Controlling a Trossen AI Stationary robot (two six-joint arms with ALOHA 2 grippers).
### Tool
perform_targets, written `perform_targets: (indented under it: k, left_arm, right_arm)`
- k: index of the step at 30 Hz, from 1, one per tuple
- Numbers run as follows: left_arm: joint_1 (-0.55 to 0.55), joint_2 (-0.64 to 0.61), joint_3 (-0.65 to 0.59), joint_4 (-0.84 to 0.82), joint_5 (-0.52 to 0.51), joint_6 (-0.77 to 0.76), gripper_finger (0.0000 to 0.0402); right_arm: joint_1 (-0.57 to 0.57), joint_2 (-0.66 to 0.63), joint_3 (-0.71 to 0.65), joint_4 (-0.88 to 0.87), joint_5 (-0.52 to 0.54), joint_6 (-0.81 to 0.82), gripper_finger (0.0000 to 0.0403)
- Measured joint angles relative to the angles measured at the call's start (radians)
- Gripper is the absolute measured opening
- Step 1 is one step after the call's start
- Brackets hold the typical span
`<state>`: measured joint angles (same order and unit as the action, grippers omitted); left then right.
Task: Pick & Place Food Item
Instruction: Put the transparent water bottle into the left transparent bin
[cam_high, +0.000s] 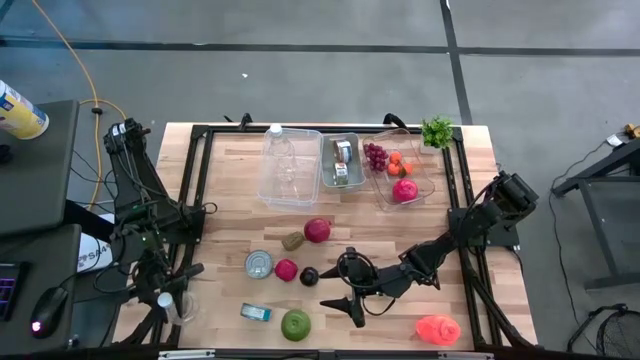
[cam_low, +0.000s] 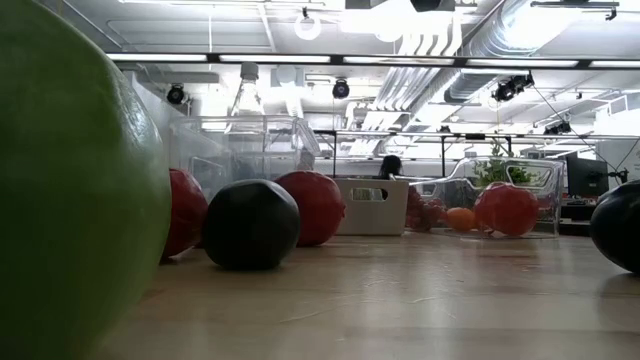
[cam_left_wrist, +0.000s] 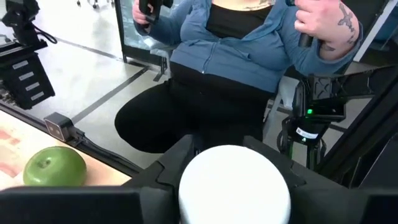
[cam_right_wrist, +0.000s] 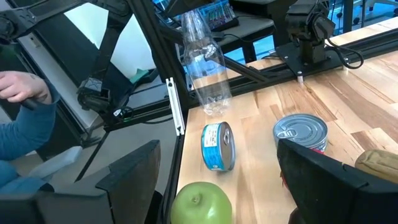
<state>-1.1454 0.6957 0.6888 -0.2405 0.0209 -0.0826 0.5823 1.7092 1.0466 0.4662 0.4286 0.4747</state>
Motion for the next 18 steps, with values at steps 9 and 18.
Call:
perform_targets:
  k: [9,18]
  left_arm:
    - [0.0,0.02,0.0,0.003,0.007,0.072,0.0174]
    - [0.072,0.02,0.011,0.024,0.0,0.172,0.0131]
  right_arm:
    - [0.0,0.0,0.0,0.0,0.0,0.003,0.0311]
    - [0.0,0.0,0.0,0.0,0.0,0.002,0.0311]
